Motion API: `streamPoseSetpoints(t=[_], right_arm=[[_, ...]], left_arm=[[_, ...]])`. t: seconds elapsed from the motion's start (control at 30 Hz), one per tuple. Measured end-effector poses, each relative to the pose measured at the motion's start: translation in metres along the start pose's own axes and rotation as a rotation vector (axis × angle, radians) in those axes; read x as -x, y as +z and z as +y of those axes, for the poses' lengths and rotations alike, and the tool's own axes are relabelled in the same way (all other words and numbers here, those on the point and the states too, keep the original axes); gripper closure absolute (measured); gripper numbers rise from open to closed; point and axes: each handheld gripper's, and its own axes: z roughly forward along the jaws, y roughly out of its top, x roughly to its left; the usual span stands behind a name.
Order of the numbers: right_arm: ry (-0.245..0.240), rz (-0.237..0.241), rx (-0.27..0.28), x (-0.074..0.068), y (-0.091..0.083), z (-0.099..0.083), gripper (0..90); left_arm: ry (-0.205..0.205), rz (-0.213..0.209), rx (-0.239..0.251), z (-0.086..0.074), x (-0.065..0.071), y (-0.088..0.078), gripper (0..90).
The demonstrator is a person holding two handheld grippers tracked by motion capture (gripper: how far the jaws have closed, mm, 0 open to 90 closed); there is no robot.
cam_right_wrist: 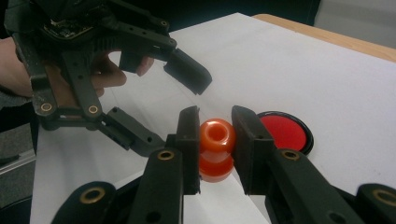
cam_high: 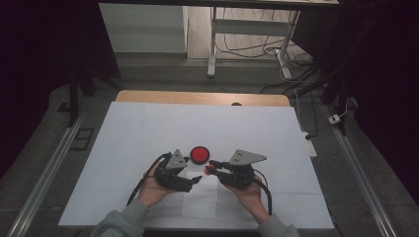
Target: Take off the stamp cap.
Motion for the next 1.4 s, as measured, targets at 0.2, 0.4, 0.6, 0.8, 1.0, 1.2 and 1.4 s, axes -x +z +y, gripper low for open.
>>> streamPoseSetpoints(t=[0.2, 0.4, 0.6, 0.8, 1.0, 1.2, 1.4], right_arm=[[0.002, -0.001, 0.011, -0.001, 0.0, 0.0, 72.9], [0.007, 0.003, 0.013, -0.001, 0.0, 0.0, 72.9], [0.01, 0.008, 0.009, -0.001, 0.001, 0.0, 72.9], [0.01, 0.01, 0.006, -0.001, 0.002, -0.001, 72.9], [0.008, 0.012, 0.004, -0.002, 0.003, -0.001, 72.8], [0.024, 0.023, 0.015, -0.001, 0.003, -0.001, 72.9], [0.032, 0.026, 0.016, 0.0, 0.002, -0.001, 72.9]], left_arm=[[0.014, -0.012, 0.001, 0.004, 0.005, 0.006, 23.9], [0.023, -0.02, 0.006, 0.008, 0.009, 0.008, 24.0], [0.028, -0.037, 0.008, 0.011, 0.011, 0.01, 26.4], [0.032, -0.037, 0.008, 0.013, 0.012, 0.013, 27.5], [0.042, -0.037, 0.001, 0.014, 0.014, 0.016, 28.3], [0.049, -0.034, -0.004, 0.015, 0.016, 0.02, 34.5], [0.065, -0.037, -0.017, 0.015, 0.017, 0.022, 38.5]])
